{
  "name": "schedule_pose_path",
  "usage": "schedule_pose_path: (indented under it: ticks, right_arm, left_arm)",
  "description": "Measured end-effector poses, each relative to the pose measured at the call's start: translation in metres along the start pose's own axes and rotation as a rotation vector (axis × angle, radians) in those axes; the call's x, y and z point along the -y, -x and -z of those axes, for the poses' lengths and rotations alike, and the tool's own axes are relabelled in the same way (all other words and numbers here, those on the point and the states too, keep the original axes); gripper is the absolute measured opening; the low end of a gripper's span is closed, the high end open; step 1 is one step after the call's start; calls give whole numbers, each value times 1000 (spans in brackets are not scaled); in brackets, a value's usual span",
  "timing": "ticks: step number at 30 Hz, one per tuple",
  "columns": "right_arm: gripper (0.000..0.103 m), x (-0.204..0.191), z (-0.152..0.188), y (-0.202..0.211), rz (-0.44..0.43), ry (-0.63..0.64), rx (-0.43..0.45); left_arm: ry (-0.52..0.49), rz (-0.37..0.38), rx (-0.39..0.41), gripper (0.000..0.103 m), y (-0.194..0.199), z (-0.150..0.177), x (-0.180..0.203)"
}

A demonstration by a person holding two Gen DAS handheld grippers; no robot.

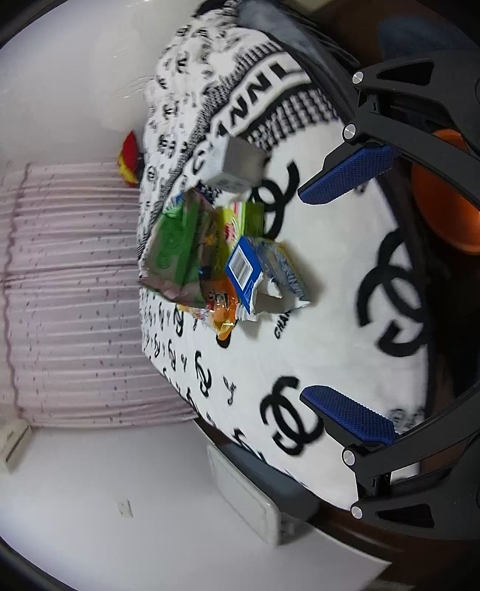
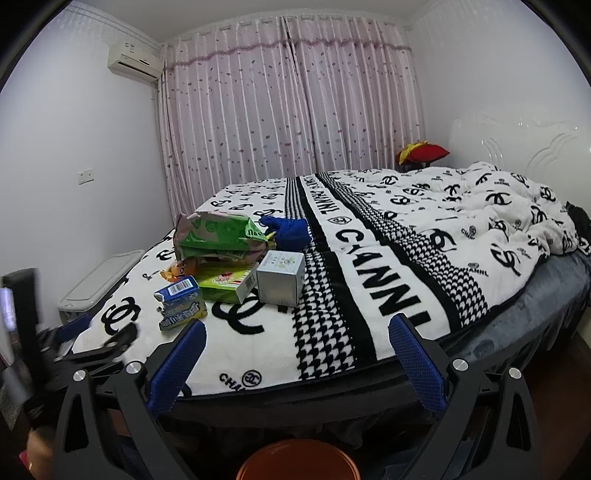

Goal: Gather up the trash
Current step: 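Grasp the blue milk carton with the left tool while the right tool grasps the white box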

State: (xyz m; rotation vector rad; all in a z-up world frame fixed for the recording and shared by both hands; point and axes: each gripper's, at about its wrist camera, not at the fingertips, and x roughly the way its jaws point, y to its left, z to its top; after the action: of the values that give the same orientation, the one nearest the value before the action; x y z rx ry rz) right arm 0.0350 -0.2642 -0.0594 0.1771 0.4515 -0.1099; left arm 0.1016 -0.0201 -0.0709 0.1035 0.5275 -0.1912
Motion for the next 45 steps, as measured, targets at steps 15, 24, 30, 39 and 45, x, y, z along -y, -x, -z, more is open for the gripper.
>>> schedule_pose_path:
  ticks: [15, 24, 30, 39, 45]
  right_arm:
    - [98, 7, 12, -54, 71, 17, -86]
    - [98, 7, 16, -73, 76, 2, -114]
    - [98, 7, 18, -73, 62, -12, -113]
    - [98, 4, 13, -87, -39, -9, -32]
    - [98, -1, -5, -128, -50, -12, -3]
  left_arm:
    - [-27, 318, -53, 96, -130, -21, -22]
    - [-84, 273, -10, 59, -119, -13, -5]
    - [-69, 203, -12, 59, -95, -11, -2]
    - [-13, 140, 0, 59, -44, 0, -10]
    - [22, 66, -9, 59, -17, 17, -19]
